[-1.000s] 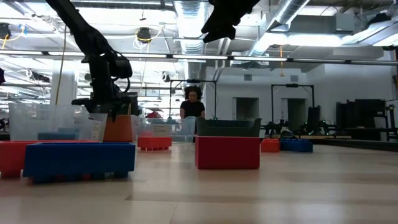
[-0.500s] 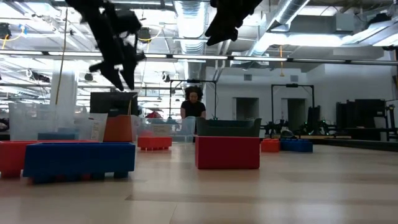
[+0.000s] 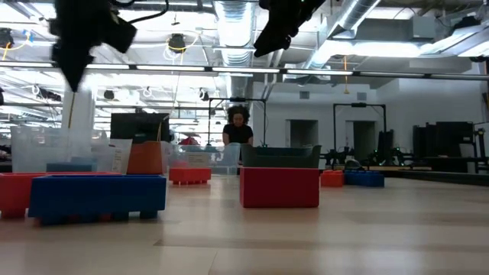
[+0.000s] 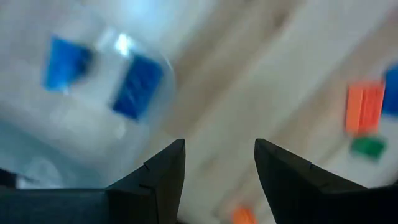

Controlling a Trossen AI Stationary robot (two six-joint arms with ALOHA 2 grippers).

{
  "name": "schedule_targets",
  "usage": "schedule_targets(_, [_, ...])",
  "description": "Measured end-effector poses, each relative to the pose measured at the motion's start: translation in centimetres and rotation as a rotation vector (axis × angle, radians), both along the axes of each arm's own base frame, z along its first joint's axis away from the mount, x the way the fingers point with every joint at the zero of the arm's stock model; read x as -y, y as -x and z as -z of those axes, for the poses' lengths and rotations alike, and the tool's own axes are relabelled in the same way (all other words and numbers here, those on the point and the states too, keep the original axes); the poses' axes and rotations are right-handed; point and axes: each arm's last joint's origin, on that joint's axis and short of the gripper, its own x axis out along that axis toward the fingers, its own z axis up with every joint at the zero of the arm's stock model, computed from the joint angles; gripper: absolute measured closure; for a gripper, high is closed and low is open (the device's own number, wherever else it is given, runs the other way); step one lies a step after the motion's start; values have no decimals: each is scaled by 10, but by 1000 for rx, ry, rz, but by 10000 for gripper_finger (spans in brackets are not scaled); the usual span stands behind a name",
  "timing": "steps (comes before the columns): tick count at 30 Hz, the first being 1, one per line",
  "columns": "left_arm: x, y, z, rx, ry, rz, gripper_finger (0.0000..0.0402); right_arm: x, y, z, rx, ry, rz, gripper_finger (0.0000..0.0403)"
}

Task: Sort blocks
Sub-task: Put the orange game piece into the top transparent bin

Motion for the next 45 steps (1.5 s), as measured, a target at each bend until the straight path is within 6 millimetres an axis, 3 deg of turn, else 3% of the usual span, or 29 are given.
schedule_targets(9, [73,-24,36,-274,280,229,216,0,-1,-1,16,-11,13,178])
schedule_targets(17, [126,-26,72,-492,276,337,189,0,0,0,4,-20,16,178])
schedule_targets(24, [162,-1,71,-516,224,399,151,-1,2,3,-31,-34,16,178])
schedule_targets(32, [195,28,72,-478,129,483,138,-3,2,3,-34,-47,21,178])
schedule_targets(37, [214,41,68,-361,68,536,138,-4,1,3,-32,-62,29,178])
schedule_targets(45, [220,48,70,-257,-12,538,138,-5,1,3,-37,-64,27,178])
